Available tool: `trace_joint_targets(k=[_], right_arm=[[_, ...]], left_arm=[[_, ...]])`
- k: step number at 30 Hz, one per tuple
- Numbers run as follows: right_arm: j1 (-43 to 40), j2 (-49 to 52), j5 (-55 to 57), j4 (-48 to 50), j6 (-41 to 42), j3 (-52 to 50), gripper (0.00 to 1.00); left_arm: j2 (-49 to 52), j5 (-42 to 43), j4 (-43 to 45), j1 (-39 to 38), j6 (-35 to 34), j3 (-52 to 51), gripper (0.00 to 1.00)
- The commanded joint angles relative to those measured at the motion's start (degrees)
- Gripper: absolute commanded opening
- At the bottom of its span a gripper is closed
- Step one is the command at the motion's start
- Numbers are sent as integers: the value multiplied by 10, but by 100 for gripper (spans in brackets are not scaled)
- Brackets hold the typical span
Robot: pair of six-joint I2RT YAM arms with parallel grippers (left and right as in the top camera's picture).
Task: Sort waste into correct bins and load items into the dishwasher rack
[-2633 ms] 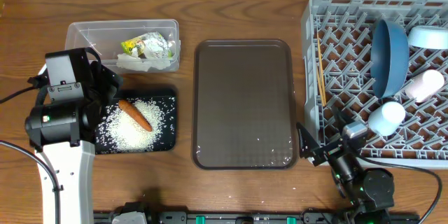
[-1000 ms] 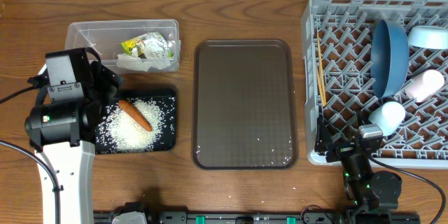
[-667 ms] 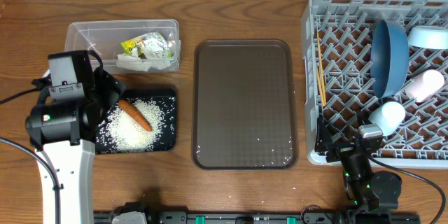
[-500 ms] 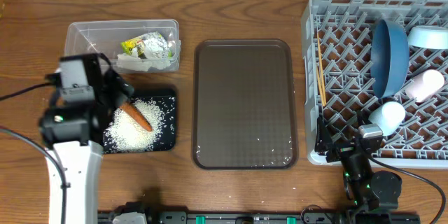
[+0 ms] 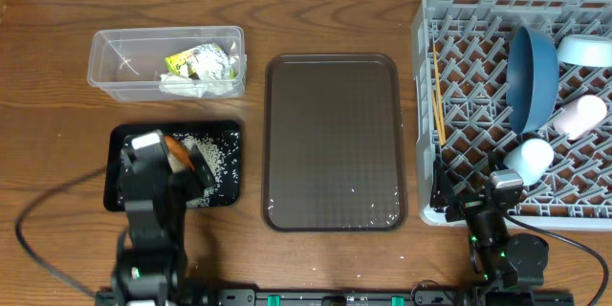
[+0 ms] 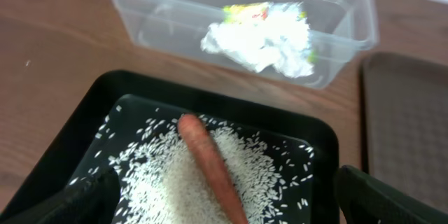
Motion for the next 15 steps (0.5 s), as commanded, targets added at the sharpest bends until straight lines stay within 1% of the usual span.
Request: trace_joint_targets(k=[1,8,12,15], right_arm=[[-5,-3,1,-2,-8,-1,99],[-5,-3,1,-2,-8,-1,99],[-5,-3,1,-2,-8,-1,99],[-5,-3,1,-2,-8,-1,99]], left_arm=[[-83,27,11,-2,35,-50,99],[-145,45,18,-9,33,-70,99],[-181,42,39,-19,34,-81,99],[-218,38,60,-19,34,-109,99]])
